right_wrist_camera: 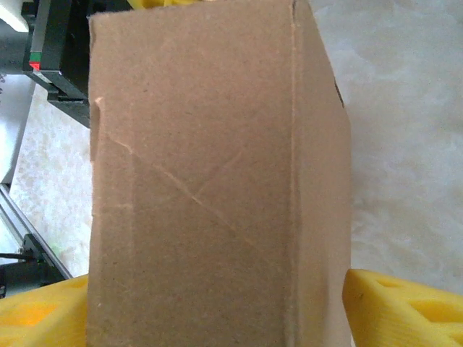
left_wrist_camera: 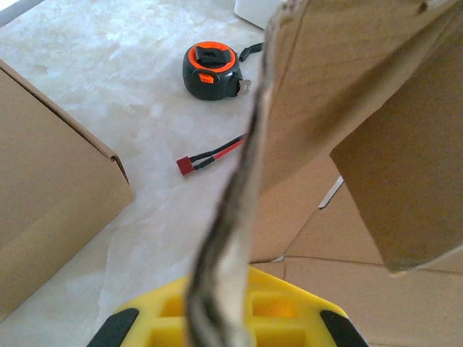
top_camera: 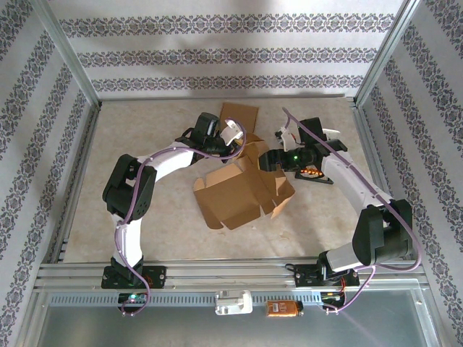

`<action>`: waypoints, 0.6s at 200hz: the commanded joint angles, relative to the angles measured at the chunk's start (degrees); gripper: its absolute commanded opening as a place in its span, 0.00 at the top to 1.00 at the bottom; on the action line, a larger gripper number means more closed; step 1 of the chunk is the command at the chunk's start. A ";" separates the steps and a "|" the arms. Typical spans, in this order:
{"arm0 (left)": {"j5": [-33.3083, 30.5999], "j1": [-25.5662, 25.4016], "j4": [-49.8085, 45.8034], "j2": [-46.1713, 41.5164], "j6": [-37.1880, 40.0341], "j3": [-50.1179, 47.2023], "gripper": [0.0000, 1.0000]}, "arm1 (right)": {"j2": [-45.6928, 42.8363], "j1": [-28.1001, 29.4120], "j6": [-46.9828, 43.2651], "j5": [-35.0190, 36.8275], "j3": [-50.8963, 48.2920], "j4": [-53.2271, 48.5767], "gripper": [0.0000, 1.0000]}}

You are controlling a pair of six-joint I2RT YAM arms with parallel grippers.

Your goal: Fold the paper box

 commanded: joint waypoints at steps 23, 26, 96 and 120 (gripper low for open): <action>0.23 -0.29 -3.48 0.66 0.69 2.96 1.00 | 0.23 1.34 -3.52 3.48 1.94 -1.96 0.46; 0.35 -0.36 -3.93 0.68 0.59 3.23 1.00 | 0.15 1.44 -3.84 3.78 1.94 -2.04 0.48; 3.02 -0.72 -16.10 1.82 -9.80 12.12 0.98 | -0.84 4.21 -7.62 12.64 0.68 -1.11 0.55; 3.50 -1.21 -20.69 1.32 -10.60 13.51 0.98 | -0.96 4.30 -7.43 15.46 0.53 -0.64 0.55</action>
